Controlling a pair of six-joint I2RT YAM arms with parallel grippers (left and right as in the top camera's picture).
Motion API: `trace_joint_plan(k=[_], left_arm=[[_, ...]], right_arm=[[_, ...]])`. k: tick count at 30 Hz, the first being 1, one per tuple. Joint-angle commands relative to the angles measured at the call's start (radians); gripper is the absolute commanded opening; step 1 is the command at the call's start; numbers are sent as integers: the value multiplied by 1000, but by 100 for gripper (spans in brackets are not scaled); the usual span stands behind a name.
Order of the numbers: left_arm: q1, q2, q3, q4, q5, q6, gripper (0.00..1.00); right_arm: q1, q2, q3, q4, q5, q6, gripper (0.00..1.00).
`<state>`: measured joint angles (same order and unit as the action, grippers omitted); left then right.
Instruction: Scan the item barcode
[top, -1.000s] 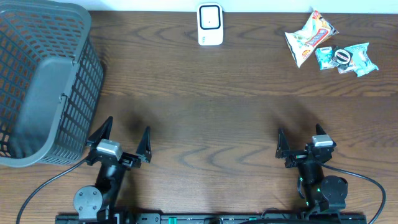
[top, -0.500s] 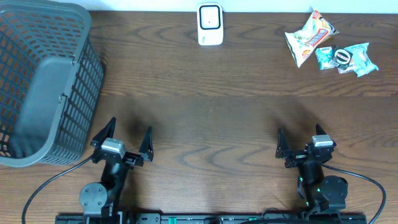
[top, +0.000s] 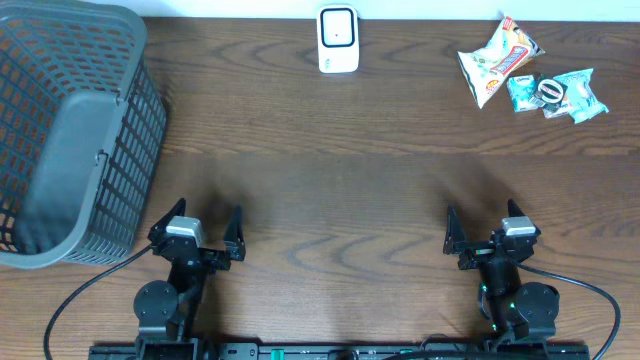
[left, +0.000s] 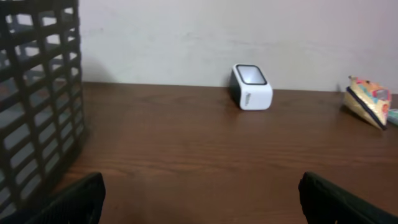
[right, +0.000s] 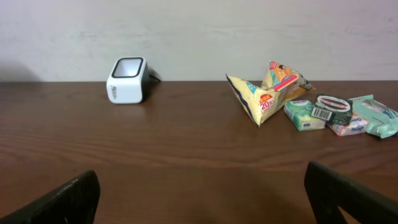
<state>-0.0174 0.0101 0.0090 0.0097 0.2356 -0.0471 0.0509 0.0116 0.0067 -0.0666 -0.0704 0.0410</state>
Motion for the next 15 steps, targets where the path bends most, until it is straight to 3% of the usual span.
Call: trace_joint_plan(k=[1, 15], left_arm=[[-6, -8, -5, -62, -20, 14, 98], [-6, -8, -5, -64, -20, 42, 98]], right_arm=[[-4, -7, -1, -5, 8, 10, 99], [-4, -7, -1, -5, 8, 10, 99]])
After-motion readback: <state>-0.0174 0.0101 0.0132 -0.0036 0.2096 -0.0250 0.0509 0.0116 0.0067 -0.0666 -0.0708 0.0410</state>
